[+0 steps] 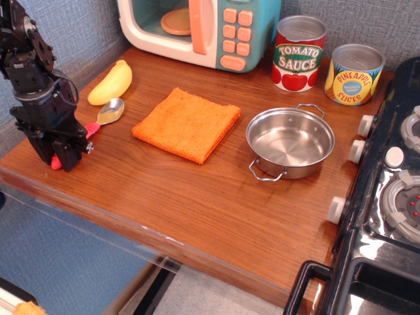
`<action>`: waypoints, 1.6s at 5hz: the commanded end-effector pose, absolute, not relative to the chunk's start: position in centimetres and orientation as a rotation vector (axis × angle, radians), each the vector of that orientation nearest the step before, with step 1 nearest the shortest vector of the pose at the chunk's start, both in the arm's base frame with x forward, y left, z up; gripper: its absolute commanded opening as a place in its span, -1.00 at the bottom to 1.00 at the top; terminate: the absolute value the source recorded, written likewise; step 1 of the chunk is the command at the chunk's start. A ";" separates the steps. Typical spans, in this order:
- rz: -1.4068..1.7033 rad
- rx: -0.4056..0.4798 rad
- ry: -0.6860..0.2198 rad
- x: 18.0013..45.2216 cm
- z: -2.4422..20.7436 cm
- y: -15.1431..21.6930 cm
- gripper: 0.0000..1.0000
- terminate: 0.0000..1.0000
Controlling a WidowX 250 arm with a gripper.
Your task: Pick up the red spoon on to of orange cloth and place it on its left
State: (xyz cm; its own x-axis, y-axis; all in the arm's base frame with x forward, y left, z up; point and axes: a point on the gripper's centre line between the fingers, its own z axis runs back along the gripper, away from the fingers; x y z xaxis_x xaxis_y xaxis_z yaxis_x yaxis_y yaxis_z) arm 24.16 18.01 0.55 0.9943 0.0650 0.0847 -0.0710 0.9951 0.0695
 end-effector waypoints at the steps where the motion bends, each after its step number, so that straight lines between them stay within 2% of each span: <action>1: 0.075 0.055 -0.105 23.2 1.5 18.5 1.00 -1.00; 2: 0.002 0.041 -0.139 23.2 2.9 17.8 1.00 -1.00; 3: -0.043 0.026 -0.199 22.9 5.3 16.9 1.00 -1.00; 4: -0.045 -0.009 -0.207 22.6 6.1 16.4 1.00 -1.00; 7: -0.049 -0.014 -0.167 22.8 5.6 15.7 1.00 -1.00; 8: -0.049 -0.014 -0.167 22.8 5.6 15.7 1.00 1.00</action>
